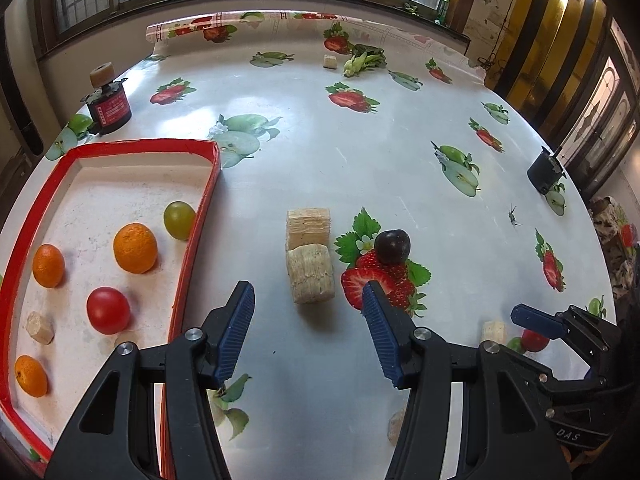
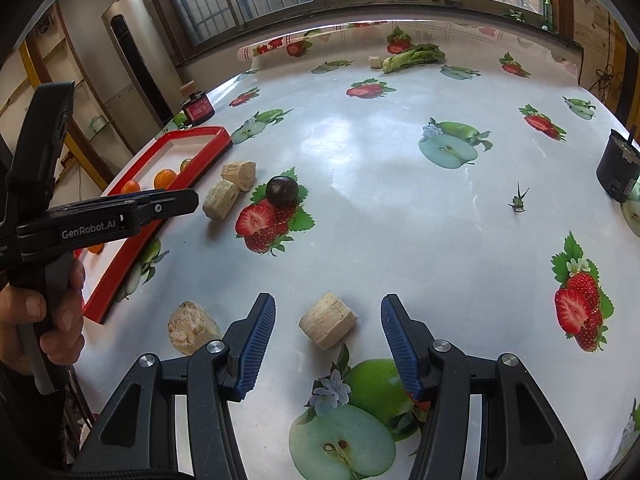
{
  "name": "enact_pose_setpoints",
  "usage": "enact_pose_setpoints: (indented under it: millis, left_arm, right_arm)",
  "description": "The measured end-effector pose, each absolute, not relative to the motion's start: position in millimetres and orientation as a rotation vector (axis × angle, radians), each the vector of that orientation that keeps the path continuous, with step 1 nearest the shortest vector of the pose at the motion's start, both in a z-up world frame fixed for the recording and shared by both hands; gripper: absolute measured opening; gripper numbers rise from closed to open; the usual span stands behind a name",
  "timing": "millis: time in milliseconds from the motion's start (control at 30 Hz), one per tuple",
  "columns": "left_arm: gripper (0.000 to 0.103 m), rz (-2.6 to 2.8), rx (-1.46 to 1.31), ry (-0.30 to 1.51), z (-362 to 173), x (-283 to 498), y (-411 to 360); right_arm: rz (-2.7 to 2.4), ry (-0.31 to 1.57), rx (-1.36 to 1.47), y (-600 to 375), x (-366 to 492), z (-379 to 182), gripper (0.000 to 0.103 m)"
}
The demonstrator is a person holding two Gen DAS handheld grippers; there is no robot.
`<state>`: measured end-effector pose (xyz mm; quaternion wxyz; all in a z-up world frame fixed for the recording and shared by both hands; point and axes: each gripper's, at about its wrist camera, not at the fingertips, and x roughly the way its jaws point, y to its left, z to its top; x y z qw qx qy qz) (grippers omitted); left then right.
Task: Organize fruits
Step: 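Grasp the beige cylinder with the left gripper while the right gripper grasps a beige block, then carry the cylinder and block into the red tray and open both grippers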
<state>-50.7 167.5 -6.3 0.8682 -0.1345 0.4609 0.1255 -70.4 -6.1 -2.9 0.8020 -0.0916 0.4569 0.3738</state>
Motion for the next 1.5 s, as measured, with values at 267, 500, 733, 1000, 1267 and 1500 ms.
enact_pose_setpoints:
  millis: [267, 500, 733, 1000, 1267, 1500]
  left_arm:
    - [0.052, 0.274, -0.253, 1.012, -33.0, -26.0, 169.2]
    - [0.027, 0.219, -0.263, 0.993, -30.3, -29.9, 168.3]
    - [0.027, 0.221, -0.285, 0.954, -16.3, -51.2, 170.3]
    - [0.028, 0.282, -0.268, 0.905, 2.9, -78.0, 179.5]
    - [0.028, 0.321, -0.288, 0.867, 14.7, -102.1, 194.5]
    - [0.028, 0.346, -0.311, 0.852, 18.7, -118.0, 203.7]
  right_arm:
    - [0.787, 0.982, -0.285, 4.5, -72.8, -17.9, 0.052]
    - [0.797, 0.973, -0.290, 7.4, -72.6, -16.0, 0.033]
    - [0.814, 0.949, -0.276, 12.2, -77.1, -4.5, 0.033]
    - [0.845, 0.926, -0.265, 23.7, -82.8, 7.7, 0.033]
    - [0.887, 0.894, -0.268, 43.3, -90.3, 22.5, 0.033]
    - [0.925, 0.872, -0.269, 60.6, -95.6, 33.7, 0.033]
